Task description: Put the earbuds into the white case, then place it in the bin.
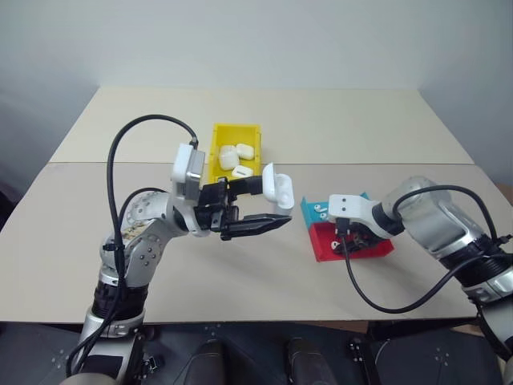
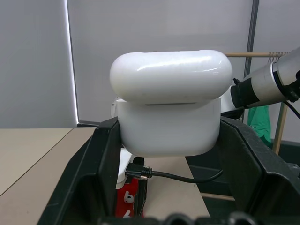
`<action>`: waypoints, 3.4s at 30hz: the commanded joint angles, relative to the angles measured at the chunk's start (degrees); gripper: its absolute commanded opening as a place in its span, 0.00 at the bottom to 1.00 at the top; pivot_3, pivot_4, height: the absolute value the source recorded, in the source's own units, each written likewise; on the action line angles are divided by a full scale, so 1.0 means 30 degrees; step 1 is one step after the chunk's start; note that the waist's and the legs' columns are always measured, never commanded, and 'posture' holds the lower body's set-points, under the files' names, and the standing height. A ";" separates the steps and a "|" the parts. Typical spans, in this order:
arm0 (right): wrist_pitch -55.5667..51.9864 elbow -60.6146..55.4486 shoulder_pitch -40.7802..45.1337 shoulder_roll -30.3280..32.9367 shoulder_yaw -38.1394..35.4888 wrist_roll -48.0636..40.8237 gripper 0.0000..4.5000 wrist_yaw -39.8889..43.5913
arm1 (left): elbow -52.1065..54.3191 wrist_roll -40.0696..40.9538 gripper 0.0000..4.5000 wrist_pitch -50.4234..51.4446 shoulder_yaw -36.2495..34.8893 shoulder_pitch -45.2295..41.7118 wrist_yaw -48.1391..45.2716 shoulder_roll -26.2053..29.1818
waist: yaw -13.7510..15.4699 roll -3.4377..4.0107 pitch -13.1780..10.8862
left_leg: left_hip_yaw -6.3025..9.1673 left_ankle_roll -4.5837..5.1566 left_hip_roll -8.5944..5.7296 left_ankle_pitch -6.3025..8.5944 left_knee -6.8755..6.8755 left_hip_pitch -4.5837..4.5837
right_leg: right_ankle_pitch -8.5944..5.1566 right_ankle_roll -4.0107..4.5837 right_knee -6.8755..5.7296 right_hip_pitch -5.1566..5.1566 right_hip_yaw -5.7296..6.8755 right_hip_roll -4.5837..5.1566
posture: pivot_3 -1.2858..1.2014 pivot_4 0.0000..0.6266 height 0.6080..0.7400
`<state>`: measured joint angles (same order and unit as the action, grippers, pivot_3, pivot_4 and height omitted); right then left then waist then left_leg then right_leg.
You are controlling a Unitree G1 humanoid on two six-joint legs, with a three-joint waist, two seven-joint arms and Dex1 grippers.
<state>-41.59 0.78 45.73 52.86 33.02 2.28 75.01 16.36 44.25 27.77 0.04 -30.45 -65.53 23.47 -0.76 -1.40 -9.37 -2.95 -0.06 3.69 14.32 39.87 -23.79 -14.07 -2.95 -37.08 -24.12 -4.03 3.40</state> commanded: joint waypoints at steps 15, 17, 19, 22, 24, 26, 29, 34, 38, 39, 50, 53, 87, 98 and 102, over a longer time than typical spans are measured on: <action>-0.2995 -0.4319 -0.2028 0.0260 -0.6844 -0.3297 0.14 -0.0608 | -0.0471 0.1008 0.62 -0.0107 -0.0469 -0.0820 -0.0709 0.0383 | 0.0040 0.0000 -0.0003 | 0.0004 0.0000 -0.0001 0.0000 -0.0004 -0.0014 | -0.0001 0.0000 0.0001 -0.0012 0.0003 0.0002 | 0.52 0.24 1.00; -0.3458 -0.5480 -0.2495 -0.0182 -1.0007 -0.5391 0.14 -0.0887 | -0.0847 0.1053 0.62 -0.0117 -0.0483 -0.1312 -0.0778 0.0252 | 0.0061 -0.0003 -0.0004 | 0.0006 0.0000 -0.0002 0.0000 -0.0004 -0.0018 | 0.0000 0.0000 -0.0003 -0.0015 0.0005 0.0002 | 0.52 0.24 1.00; -0.3478 -0.6529 -0.3060 -0.1232 -1.3246 -0.7423 0.14 -0.1715 | -0.1186 0.1173 0.62 -0.0126 -0.0493 -0.1707 -0.0976 0.0152 | 0.0081 -0.0003 -0.0003 | 0.0016 0.0000 -0.0001 0.0001 -0.0007 -0.0015 | 0.0000 -0.0001 0.0005 0.0002 0.0014 0.0000 | 0.52 0.24 1.00; -0.3554 -0.8148 -0.3317 -0.3911 -1.7564 -1.0624 0.14 -0.3873 | -0.1577 0.1380 0.62 -0.0058 -0.0523 -0.2172 -0.1175 0.0083 | 0.0081 -0.0004 -0.0003 | 0.0027 0.0001 0.0000 0.0002 -0.0014 -0.0012 | 0.0000 -0.0001 0.0018 0.0018 0.0023 -0.0003 | 0.52 0.24 1.00; -0.4176 -0.9062 -0.3060 -0.5467 -1.9122 -1.2852 0.14 -0.5275 | -0.1813 0.1752 0.62 0.0144 -0.0602 -0.2564 -0.1123 -0.0120 | 0.0033 -0.0002 -0.0003 | 0.0025 0.0000 -0.0001 0.0001 -0.0014 -0.0012 | 0.0000 -0.0001 0.0009 0.0009 0.0018 -0.0002 | 0.52 0.24 1.00; -0.4636 -0.9684 -0.2776 -0.6529 -1.9685 -1.4744 0.14 -0.6517 | -0.2001 0.1928 0.62 0.0259 -0.0631 -0.2820 -0.1159 -0.0262 | 0.0008 -0.0002 -0.0003 | 0.0025 -0.0001 0.0000 0.0000 -0.0013 -0.0012 | 0.0001 -0.0001 -0.0001 0.0005 0.0014 -0.0001 | 0.52 0.24 1.00; -0.5297 -1.0339 -0.2181 -0.7851 -2.0021 -1.7801 0.14 -0.8521 | -0.2143 0.1914 0.62 0.0281 -0.0500 -0.2931 -0.1350 -0.0354 | -0.0072 0.0002 -0.0002 | 0.0024 -0.0001 0.0001 0.0000 -0.0016 -0.0008 | 0.0001 0.0000 -0.0010 0.0002 0.0013 -0.0003 | 0.52 0.24 1.00; -0.4887 -1.0929 -0.1687 -0.8795 -1.9099 -2.0438 0.14 -1.1076 | -0.2435 0.1642 0.62 0.0221 -0.0179 -0.3007 -0.1370 -0.0639 | -0.0029 0.0002 -0.0001 | 0.0024 0.0000 -0.0002 0.0000 -0.0020 -0.0011 | 0.0000 -0.0001 -0.0005 0.0003 0.0014 0.0002 | 0.52 0.24 1.00; -0.4109 -1.1150 -0.1878 -0.9074 -1.8206 -2.1406 0.14 -1.1913 | -0.2726 0.1459 0.62 0.0153 0.0050 -0.3163 -0.1496 -0.0795 | -0.0004 0.0002 -0.0002 | 0.0028 0.0000 -0.0001 0.0001 -0.0023 -0.0014 | 0.0000 -0.0001 -0.0003 -0.0001 0.0019 0.0000 | 0.52 0.24 1.00; -0.4088 -1.1148 -0.1854 -0.9100 -1.8047 -2.1736 0.14 -1.2214 | -0.2837 0.1326 0.62 0.0086 0.0141 -0.3162 -0.1558 -0.0836 | -0.0009 0.0002 -0.0001 | 0.0027 0.0000 -0.0001 0.0000 -0.0022 -0.0015 | 0.0000 -0.0001 -0.0001 0.0001 0.0017 0.0000 | 0.52 0.24 1.00; -0.3201 -1.1121 -0.2908 -0.7816 -1.6257 -2.1992 0.14 -1.2789 | -0.3226 0.0622 0.62 -0.0176 0.0447 -0.3306 -0.1964 -0.1438 | -0.0009 0.0002 -0.0002 | 0.0029 0.0002 0.0000 0.0001 -0.0027 -0.0020 | -0.0001 -0.0001 0.0009 -0.0001 0.0018 -0.0001 | 0.52 0.24 1.00; -0.2743 -1.0978 -0.3248 -0.7473 -1.6135 -2.1772 0.14 -1.2723 | -0.3222 0.0594 0.62 -0.0181 0.0391 -0.3326 -0.2092 -0.1389 | -0.0012 0.0001 -0.0002 | 0.0027 0.0001 -0.0001 0.0001 -0.0025 -0.0021 | -0.0001 -0.0001 0.0007 -0.0003 0.0016 0.0000 | 0.52 0.24 1.00; 0.0516 -0.9886 -0.3730 -0.4380 -1.3620 -1.7874 0.22 -0.9618 | -0.3000 -0.0012 0.62 -0.0679 0.0095 -0.3170 -0.2363 -0.1409 | 0.0002 -0.0001 -0.0003 | 0.0027 0.0002 0.0000 0.0002 -0.0031 -0.0023 | -0.0002 -0.0001 0.0023 -0.0004 0.0017 -0.0003 | 0.52 0.24 1.00; 0.0885 -0.9670 -0.3755 -0.3848 -1.3830 -1.7882 0.98 -0.8952 | -0.3237 -0.0179 0.62 -0.0806 0.0061 -0.3346 -0.2416 -0.1442 | 0.0000 -0.0001 -0.0004 | 0.0027 0.0003 0.0000 0.0002 -0.0031 -0.0023 | -0.0002 -0.0001 0.0024 -0.0004 0.0017 -0.0002 | 0.52 0.24 1.00; 0.0874 -0.9449 -0.3594 -0.3653 -1.4247 -1.8088 0.99 -0.8913 | -0.3351 -0.0197 0.62 -0.0817 0.0080 -0.3413 -0.2452 -0.1445 | 0.0000 -0.0002 -0.0003 | 0.0027 0.0003 0.0000 0.0002 -0.0033 -0.0022 | -0.0002 -0.0001 0.0025 -0.0005 0.0017 -0.0002 | 0.52 0.24 1.00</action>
<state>-39.22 -27.36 34.62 40.98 -8.81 -51.86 47.77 5.41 42.77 26.65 1.37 -38.63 -72.83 19.63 -0.76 -1.41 -9.38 -2.87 -0.05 3.69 14.33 39.77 -23.86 -14.08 -2.95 -37.00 -24.13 -3.98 3.39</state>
